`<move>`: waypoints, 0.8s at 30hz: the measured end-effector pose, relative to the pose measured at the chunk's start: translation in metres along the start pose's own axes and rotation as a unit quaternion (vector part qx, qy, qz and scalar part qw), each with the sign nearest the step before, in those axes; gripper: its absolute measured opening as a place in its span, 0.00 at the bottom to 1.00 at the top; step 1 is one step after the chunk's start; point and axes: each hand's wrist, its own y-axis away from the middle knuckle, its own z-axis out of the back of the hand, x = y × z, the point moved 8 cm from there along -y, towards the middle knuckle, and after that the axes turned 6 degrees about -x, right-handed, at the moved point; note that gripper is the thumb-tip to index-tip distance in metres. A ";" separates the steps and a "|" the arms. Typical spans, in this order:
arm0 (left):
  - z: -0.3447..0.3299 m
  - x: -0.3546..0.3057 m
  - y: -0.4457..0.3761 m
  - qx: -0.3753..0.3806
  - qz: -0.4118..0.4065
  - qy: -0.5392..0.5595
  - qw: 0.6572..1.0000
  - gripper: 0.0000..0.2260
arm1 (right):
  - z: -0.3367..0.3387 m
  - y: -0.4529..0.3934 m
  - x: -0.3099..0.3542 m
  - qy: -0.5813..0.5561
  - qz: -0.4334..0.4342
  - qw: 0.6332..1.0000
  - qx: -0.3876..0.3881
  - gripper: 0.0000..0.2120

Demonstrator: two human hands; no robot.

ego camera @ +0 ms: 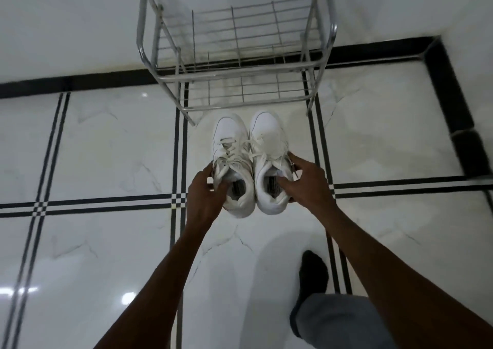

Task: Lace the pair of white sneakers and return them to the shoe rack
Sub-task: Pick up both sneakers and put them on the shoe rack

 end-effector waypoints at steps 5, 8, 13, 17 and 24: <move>0.039 -0.104 0.015 -0.004 0.007 -0.016 1.000 0.29 | 0.073 0.002 0.076 -0.014 -0.025 0.999 0.024 0.32; 0.052 -0.147 0.003 -0.006 0.004 -0.029 1.000 0.24 | 0.105 -0.014 0.120 0.004 -0.011 1.000 0.027 0.32; 0.061 -0.193 -0.041 -0.019 0.003 0.004 1.000 0.21 | 0.123 -0.063 0.167 0.013 -0.001 0.999 0.041 0.32; 0.057 -0.210 -0.094 -0.019 -0.002 0.008 1.000 0.22 | 0.116 -0.110 0.185 -0.016 -0.001 0.999 0.040 0.31; 0.049 -0.212 -0.212 -0.029 -0.013 -0.027 0.999 0.24 | 0.076 -0.216 0.202 -0.026 -0.019 0.999 0.039 0.31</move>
